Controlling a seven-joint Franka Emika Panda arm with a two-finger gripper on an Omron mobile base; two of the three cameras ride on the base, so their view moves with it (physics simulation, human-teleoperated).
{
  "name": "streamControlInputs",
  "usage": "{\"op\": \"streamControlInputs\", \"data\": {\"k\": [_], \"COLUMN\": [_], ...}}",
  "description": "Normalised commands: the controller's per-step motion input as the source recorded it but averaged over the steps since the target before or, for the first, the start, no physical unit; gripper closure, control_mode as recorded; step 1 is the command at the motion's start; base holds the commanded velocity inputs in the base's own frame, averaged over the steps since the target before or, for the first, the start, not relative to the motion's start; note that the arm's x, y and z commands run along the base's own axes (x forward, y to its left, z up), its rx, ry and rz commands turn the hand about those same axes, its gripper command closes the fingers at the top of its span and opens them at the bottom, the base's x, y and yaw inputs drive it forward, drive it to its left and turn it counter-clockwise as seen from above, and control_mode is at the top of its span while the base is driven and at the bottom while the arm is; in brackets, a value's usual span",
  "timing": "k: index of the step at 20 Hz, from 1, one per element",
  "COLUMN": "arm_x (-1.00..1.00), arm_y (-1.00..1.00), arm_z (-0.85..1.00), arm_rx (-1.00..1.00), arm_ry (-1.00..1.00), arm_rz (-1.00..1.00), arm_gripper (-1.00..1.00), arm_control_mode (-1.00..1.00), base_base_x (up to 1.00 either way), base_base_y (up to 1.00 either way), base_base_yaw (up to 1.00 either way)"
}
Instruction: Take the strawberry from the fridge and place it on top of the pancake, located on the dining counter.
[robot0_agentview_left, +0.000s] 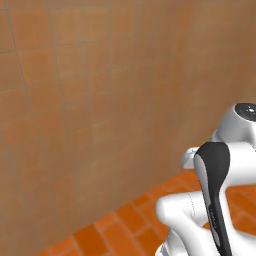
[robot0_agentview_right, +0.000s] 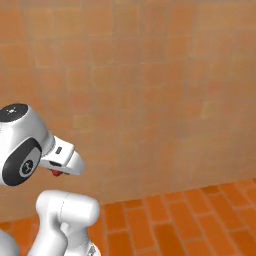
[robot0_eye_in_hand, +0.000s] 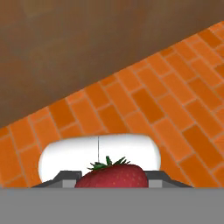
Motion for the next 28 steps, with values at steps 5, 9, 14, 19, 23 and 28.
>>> {"op": "streamControlInputs", "data": {"k": [5, 9, 14, 19, 23, 28], "arm_x": [0.00, 0.00, 0.00, 0.00, 0.00, 0.00], "arm_y": [0.00, 0.00, 0.00, 0.00, 0.00, 0.00], "arm_z": [0.00, 0.00, 0.00, 0.00, 0.00, 0.00], "arm_rx": [0.00, 0.00, 0.00, 0.00, 0.00, 0.00], "arm_ry": [0.00, 0.00, 0.00, 0.00, 0.00, 0.00], "arm_rz": [0.00, 0.00, 0.00, 0.00, 0.00, 0.00], "arm_gripper": [1.00, 1.00, 1.00, 1.00, 1.00, 1.00], "arm_control_mode": [1.00, 1.00, 1.00, 1.00, 1.00, 1.00], "base_base_x": [0.52, 0.46, 0.66, 1.00, 1.00, 1.00], "base_base_y": [-0.42, -0.39, -0.23, -0.03, 0.02, 0.00], "base_base_yaw": [-0.67, -0.69, -0.64, -0.43, -0.13, -0.11]}}
